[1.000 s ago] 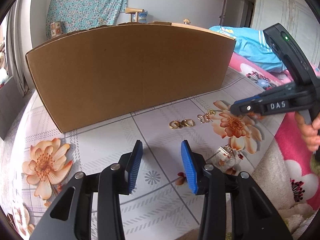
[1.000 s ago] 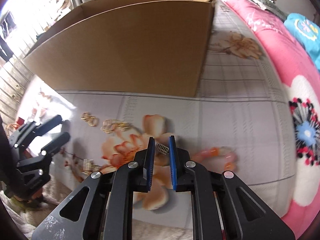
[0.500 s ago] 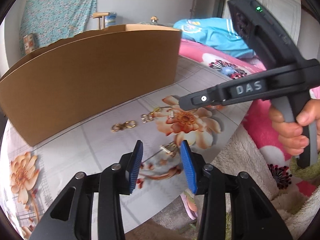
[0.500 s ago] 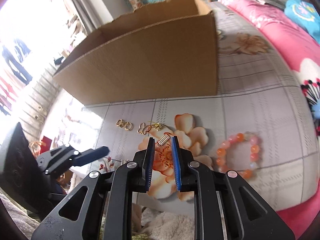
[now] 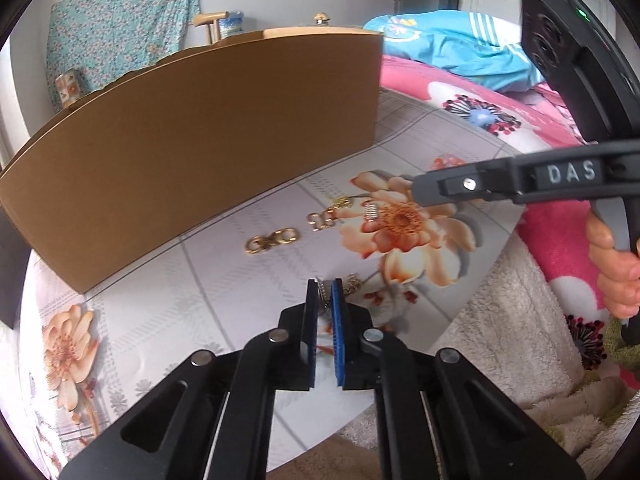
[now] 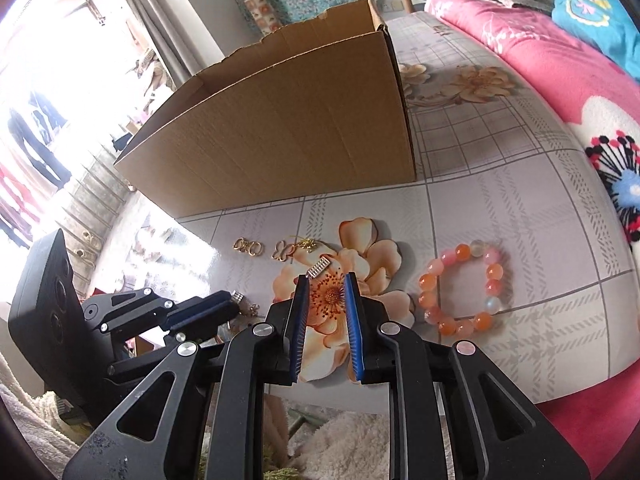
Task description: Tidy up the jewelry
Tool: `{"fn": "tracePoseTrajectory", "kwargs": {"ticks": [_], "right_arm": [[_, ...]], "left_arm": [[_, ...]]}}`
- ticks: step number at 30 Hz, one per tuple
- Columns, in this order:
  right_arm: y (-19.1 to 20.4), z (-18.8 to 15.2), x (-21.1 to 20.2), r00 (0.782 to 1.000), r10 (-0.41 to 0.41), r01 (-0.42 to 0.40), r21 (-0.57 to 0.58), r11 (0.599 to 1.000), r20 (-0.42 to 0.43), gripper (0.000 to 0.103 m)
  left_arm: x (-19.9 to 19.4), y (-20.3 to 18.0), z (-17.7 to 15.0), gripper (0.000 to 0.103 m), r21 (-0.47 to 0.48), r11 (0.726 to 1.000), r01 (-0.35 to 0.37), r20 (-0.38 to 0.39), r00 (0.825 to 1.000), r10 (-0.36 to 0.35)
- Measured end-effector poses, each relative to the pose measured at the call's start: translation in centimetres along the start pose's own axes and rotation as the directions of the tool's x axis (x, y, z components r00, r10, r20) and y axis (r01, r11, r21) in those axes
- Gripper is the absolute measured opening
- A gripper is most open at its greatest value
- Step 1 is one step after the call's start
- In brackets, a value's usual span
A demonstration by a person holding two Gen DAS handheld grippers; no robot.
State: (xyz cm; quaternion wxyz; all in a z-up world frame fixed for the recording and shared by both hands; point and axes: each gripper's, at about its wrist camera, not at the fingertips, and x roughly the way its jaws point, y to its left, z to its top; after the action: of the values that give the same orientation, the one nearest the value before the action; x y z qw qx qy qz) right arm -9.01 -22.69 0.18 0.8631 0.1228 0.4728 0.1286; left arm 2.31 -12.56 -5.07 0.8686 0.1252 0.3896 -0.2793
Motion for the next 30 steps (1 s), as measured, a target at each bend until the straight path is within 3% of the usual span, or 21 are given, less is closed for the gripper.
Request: {"fn": "tracePoseTrajectory", "kwargs": {"ticks": [6, 13, 23, 30], "right_arm": [[0.6, -0.5, 0.5, 1.0, -0.015, 0.015, -0.027, 1.0, 0.005, 0.025], [1.2, -0.5, 0.9, 1.0, -0.021, 0.022, -0.043, 0.999, 0.007, 0.026], [1.8, 0.3, 1.5, 0.999, -0.046, 0.047, -0.047, 0.998, 0.024, 0.026], [2.5, 0.4, 2.2, 0.997, -0.075, 0.077, -0.075, 0.994, 0.025, 0.028]], "left_arm": [[-0.5, 1.3, 0.1, 0.007, -0.059, 0.998, 0.036, -0.029, 0.999, -0.038], [-1.0, 1.5, 0.3, 0.019, -0.072, 0.997, 0.042, -0.034, 0.998, -0.044], [0.2, 0.5, 0.5, 0.019, -0.005, 1.0, -0.002, -0.067, 0.998, 0.001], [0.2, 0.2, 0.5, 0.003, 0.037, 0.999, -0.021, -0.065, 0.998, 0.023]]}}
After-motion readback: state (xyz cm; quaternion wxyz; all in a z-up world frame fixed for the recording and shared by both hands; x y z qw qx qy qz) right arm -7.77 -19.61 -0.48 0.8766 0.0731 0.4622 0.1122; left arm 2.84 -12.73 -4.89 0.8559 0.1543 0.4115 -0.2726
